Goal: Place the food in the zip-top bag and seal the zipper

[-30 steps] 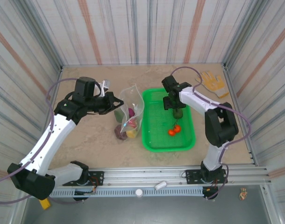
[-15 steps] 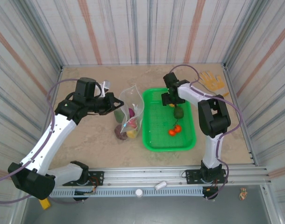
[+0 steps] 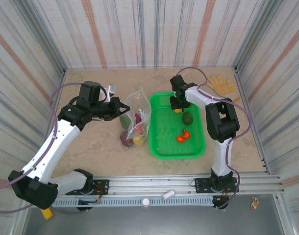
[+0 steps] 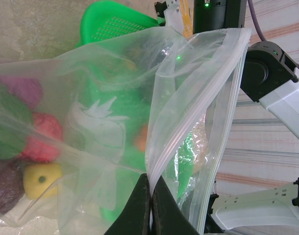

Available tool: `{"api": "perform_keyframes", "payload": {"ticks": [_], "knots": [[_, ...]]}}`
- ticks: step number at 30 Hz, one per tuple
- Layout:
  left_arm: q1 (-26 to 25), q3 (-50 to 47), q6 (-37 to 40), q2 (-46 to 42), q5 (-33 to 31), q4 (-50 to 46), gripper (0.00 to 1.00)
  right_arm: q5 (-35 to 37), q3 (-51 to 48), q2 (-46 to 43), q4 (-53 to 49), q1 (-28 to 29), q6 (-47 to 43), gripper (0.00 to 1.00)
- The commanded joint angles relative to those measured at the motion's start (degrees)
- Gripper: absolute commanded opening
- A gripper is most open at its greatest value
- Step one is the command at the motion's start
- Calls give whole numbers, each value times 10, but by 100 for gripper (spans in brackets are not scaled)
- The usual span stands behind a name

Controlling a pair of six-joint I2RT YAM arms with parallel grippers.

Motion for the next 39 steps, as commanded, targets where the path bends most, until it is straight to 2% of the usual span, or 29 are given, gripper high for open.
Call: {"api": "perform_keyframes", "payload": {"ticks": [1,12,22,24,31,39], "knots": [[-4,-3,-1,-1,-1,0,0,-7,10,-12,-26,-3,11,46],[-4,28,14,-10,-10,-25,0,-15,-26,-203,-62,33,32,46],[-4,61,17,-11,-20,-40,0,-74,85,-356,-126,165,1,48],[-4,67,17,-9,-21,-41,0,-81,108,-367,-126,191,1,48],[-4,82,23,-11,-31,-55,0,-174,150,-355,-107,245,26,49],[-4,78,32,-23,-45,-64,0,-154,155,-287,-97,277,42,50]]}}
